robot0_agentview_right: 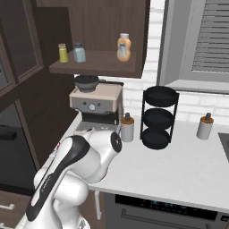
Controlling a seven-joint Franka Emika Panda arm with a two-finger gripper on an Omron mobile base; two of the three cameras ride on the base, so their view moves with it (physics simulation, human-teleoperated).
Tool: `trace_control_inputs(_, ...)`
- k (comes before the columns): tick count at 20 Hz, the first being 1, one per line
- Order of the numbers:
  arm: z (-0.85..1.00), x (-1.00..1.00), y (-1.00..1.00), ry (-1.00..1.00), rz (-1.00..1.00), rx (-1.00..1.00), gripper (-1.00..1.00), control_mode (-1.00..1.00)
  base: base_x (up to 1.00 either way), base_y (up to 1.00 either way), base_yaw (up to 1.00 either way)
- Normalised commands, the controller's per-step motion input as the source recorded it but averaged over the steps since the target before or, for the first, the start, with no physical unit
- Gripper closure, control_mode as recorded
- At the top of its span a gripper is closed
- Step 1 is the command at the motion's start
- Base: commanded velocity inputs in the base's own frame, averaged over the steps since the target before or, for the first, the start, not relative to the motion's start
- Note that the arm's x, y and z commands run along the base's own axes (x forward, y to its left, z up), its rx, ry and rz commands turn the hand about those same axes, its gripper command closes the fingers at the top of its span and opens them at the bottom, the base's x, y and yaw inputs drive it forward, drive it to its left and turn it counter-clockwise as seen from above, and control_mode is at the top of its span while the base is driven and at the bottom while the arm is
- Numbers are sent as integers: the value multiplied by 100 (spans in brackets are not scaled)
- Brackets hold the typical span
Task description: Put the shaker and condiment bottle from the counter next to their counterparts in the cabinet.
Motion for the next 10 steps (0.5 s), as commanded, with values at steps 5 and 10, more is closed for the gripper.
trace_control_inputs(5, -50, 0, 16, 1, 3, 0, -100, -100, 0, 0, 0)
trace_control_inputs(10, -36, 0, 2, 0, 2, 0, -100, -100, 0, 0, 0)
